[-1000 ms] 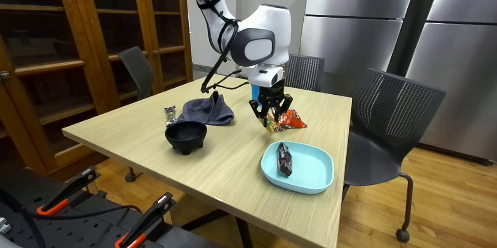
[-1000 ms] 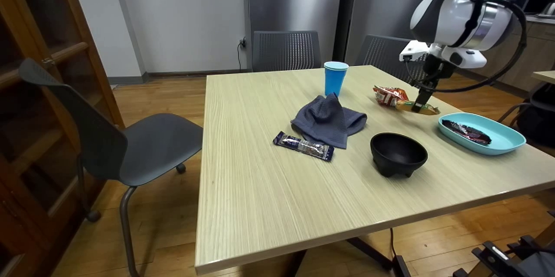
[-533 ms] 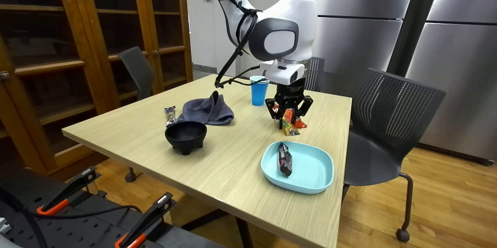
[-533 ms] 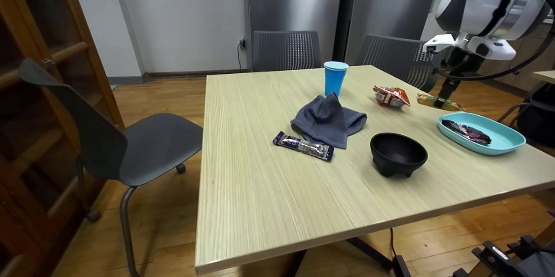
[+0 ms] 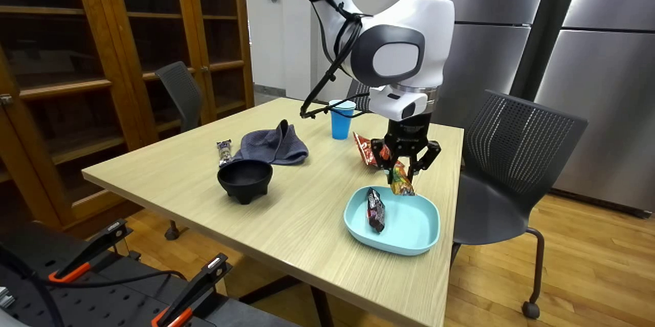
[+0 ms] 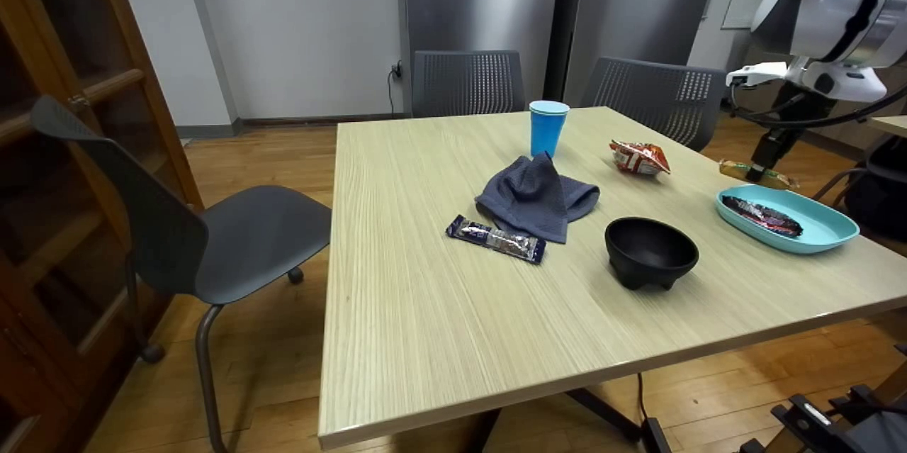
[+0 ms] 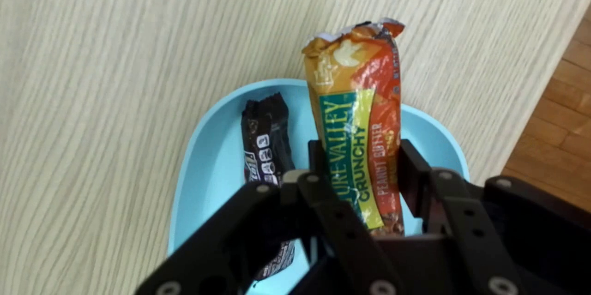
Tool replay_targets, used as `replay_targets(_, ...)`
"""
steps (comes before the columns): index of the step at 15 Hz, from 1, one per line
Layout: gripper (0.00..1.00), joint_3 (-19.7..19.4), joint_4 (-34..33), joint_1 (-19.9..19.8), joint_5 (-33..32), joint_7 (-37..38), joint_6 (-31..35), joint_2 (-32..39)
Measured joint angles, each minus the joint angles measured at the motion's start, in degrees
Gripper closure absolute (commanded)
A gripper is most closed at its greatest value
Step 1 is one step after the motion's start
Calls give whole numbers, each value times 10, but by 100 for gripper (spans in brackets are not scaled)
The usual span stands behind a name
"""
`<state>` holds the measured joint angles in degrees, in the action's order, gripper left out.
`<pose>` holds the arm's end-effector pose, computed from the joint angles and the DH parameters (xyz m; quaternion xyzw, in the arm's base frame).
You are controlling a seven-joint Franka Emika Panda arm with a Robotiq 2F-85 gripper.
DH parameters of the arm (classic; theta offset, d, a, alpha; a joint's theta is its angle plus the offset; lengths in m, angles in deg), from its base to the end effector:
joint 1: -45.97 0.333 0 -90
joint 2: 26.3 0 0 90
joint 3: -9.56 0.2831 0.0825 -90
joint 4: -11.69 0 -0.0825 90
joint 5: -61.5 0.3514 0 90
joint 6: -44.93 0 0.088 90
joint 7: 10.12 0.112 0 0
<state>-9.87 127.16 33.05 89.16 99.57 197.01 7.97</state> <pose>0.4773 -0.3159 0.1693 -0.1531 0.9865 -0.0223 0.0545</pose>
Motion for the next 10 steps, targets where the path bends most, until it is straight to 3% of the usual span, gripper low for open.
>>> replay_targets(10,84,-18,0,-29,0,72,0,24)
